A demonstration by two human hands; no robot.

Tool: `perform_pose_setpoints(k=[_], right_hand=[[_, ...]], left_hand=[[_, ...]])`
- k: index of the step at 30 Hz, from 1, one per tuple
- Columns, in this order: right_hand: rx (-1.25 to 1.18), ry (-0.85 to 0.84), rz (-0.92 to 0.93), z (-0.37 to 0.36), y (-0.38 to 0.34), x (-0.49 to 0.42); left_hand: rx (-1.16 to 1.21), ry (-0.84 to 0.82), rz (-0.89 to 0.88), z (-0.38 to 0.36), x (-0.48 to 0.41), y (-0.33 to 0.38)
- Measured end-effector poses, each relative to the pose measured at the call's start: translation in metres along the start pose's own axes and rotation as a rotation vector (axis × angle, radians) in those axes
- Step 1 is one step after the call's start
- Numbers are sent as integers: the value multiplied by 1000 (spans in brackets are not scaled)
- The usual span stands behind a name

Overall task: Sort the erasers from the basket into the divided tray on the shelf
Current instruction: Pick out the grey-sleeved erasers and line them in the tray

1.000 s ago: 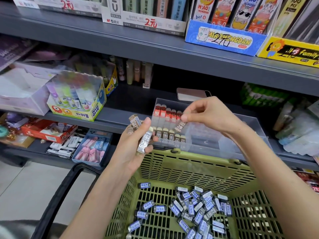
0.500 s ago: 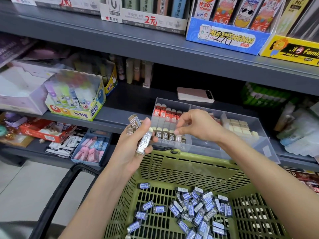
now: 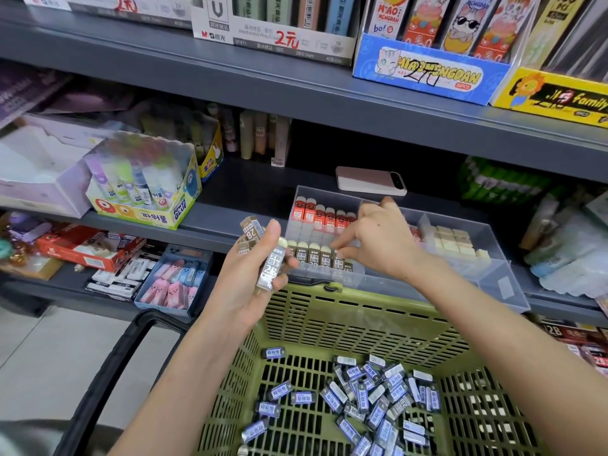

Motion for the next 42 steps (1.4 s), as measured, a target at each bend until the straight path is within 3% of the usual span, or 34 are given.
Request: perform_pose_setpoints(k=[3, 5, 8, 12, 14, 16, 18, 21, 24, 27, 32, 37, 42], right_hand=[[69, 21, -5, 7, -7, 3], [59, 168, -4, 12, -15, 8], [-385, 347, -18, 26, -43, 8], [-563, 277, 24, 30, -75, -3], [-791, 258, -3, 34, -77, -5], [-1101, 306, -63, 42, -65, -3], [-1181, 413, -158, 53, -38, 3], [-779, 345, -267, 58, -2, 9], [-427, 108, -211, 45, 0, 12], [-234, 46, -118, 35, -13, 11], [-122, 7, -61, 24, -17, 8], [-294, 18, -192, 11, 1, 13], [0, -41, -46, 8, 1, 16]], left_hand=[[18, 5, -19, 0, -1, -1], [21, 7, -32, 1, -1, -1], [-5, 17, -50, 1, -2, -1], [-64, 40, -90, -1, -2, -3], [-84, 64, -97, -1, -1, -4], [-99, 105, -92, 1, -1, -3], [-90, 132, -96, 2, -1, -2], [-78, 139, -106, 3, -1, -1], [-79, 142, -101, 2, -2, -1], [-81, 152, -103, 2, -3, -1], [-80, 164, -100, 3, -3, -1], [-78, 157, -85, 5, -5, -1], [-69, 155, -79, 5, -6, -1]])
Point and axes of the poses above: each hand's wrist, its own x-axis away from the middle knuckle, its own z-axis out of the back of the hand, y = z × x, the point moved 1 cm from there along -x, towards the middle knuckle, and after that the axes turned 14 degrees about z, right-handed, at the moved point
